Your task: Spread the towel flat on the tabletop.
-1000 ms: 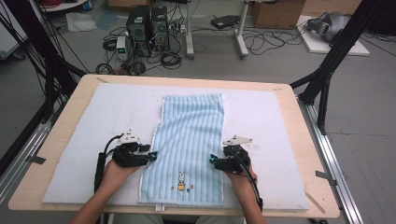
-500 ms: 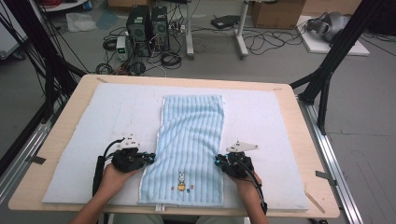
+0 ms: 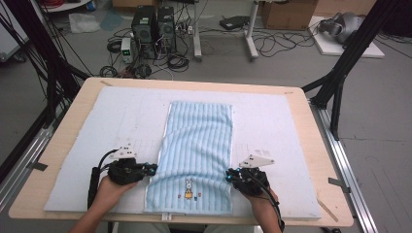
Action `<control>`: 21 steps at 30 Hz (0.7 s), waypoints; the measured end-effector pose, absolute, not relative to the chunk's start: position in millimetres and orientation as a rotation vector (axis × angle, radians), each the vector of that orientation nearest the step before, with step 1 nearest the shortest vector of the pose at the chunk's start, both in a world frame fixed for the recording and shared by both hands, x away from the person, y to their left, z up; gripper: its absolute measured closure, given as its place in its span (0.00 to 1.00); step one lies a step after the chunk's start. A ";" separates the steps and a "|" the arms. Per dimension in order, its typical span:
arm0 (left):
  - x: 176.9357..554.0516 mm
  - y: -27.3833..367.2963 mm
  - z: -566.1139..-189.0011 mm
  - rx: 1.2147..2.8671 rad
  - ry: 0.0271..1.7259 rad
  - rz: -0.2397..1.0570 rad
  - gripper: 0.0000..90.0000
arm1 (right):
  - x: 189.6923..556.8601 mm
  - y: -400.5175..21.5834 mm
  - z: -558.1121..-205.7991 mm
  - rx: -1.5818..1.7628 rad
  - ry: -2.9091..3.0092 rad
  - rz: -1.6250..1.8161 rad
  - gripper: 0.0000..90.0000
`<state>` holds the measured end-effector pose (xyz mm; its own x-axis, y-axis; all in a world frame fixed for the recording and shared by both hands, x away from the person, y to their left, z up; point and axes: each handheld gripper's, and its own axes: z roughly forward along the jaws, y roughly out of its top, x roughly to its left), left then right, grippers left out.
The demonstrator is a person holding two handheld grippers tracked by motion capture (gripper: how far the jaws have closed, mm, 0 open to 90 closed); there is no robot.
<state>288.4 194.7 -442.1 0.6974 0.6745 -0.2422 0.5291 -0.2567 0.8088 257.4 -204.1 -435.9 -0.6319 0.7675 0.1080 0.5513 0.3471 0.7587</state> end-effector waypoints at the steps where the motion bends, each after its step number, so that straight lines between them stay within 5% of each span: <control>1: 291.9 195.4 -441.7 1.905 0.956 0.197 0.62 | 259.2 -205.0 -434.6 1.180 2.320 1.182 0.75; 5: 311.2 193.1 -440.5 1.877 0.981 0.226 0.54 | 274.8 -205.7 -431.3 1.227 2.231 1.185 0.57; 13: 338.5 169.3 -451.7 1.965 1.007 0.310 0.55 | 317.9 -194.6 -441.7 1.302 2.216 1.047 0.49; 19: 337.7 162.4 -451.4 2.009 1.006 0.423 0.74 | 326.3 -189.1 -446.6 1.288 2.247 0.998 0.61; 21: 338.6 161.2 -451.2 2.028 0.976 0.417 0.93 | 326.4 -188.4 -446.1 1.280 2.261 1.010 0.77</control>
